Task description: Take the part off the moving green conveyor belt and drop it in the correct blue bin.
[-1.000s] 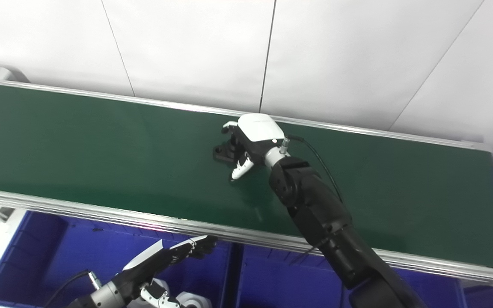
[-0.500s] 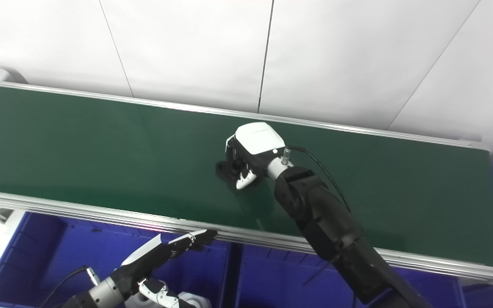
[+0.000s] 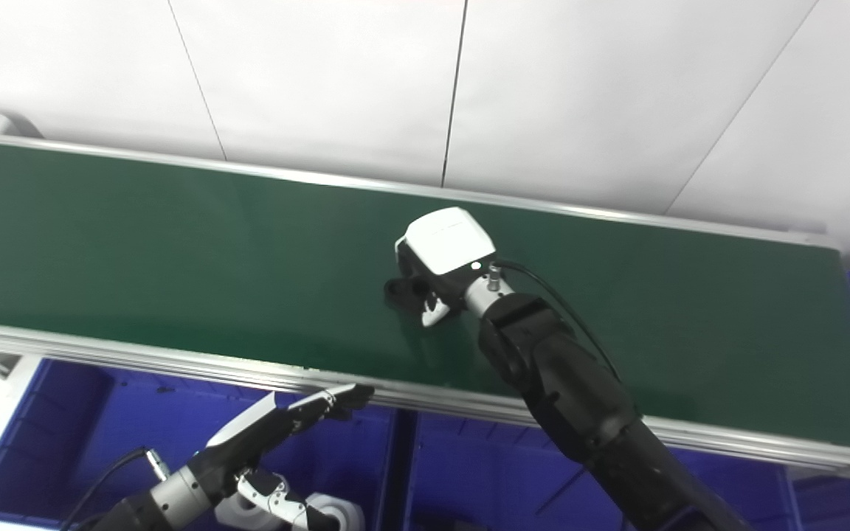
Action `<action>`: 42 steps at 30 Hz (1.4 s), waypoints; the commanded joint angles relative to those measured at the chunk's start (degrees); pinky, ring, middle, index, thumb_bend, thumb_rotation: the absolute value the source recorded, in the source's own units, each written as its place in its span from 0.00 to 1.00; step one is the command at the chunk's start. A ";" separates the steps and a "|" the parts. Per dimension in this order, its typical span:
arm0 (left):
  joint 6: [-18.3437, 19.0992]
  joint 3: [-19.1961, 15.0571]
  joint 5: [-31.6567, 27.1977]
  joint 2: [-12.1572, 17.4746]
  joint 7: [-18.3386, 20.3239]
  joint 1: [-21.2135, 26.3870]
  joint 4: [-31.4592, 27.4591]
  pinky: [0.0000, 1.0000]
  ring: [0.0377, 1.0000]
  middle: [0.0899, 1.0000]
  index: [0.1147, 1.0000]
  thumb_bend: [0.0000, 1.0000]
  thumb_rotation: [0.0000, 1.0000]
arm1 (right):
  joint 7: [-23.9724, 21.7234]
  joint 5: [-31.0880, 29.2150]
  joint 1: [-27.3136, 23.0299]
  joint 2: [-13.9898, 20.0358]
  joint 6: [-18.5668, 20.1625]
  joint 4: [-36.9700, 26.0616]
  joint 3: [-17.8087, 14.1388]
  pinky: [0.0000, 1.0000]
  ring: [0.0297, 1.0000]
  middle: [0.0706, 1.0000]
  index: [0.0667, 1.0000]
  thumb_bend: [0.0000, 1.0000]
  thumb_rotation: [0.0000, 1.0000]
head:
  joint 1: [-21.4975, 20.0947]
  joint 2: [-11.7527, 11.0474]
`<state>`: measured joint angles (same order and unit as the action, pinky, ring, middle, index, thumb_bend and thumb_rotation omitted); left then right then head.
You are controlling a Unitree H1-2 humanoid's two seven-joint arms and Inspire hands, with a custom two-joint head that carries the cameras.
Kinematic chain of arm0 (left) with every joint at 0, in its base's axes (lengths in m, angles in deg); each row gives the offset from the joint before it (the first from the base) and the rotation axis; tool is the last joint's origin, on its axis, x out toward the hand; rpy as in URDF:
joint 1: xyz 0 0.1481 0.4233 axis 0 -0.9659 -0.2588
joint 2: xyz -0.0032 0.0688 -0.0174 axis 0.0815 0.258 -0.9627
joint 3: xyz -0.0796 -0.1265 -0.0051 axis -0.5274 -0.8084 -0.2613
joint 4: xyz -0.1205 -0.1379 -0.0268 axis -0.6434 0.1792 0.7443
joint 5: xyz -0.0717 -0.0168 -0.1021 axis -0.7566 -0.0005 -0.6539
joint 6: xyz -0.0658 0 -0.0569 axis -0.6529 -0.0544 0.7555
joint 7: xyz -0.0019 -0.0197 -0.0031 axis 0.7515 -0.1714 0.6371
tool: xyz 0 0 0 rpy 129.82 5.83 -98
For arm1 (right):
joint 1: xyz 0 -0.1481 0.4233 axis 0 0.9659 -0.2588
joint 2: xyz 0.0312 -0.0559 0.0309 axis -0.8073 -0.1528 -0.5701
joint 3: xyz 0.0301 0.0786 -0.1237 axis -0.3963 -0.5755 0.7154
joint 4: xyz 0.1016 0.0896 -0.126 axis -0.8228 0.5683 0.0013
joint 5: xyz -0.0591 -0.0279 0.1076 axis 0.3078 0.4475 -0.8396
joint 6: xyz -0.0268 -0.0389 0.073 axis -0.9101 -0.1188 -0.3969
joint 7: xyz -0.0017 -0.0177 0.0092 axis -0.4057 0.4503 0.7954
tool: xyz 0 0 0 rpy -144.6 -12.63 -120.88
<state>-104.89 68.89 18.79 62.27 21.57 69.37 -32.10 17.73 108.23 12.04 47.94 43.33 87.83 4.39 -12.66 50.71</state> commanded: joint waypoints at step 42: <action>2.59 -4.50 -3.52 -0.58 3.74 -0.68 -7.33 0.83 0.89 0.91 0.91 0.92 0.31 | -0.90 -15.03 47.74 4.81 -4.27 -30.80 -21.04 0.15 0.19 0.43 0.45 0.53 0.00 | -3.74 8.47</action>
<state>-101.96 64.79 16.28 61.07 25.18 68.20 -37.34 17.12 94.30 60.48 53.08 39.91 57.59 -16.59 -16.43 59.14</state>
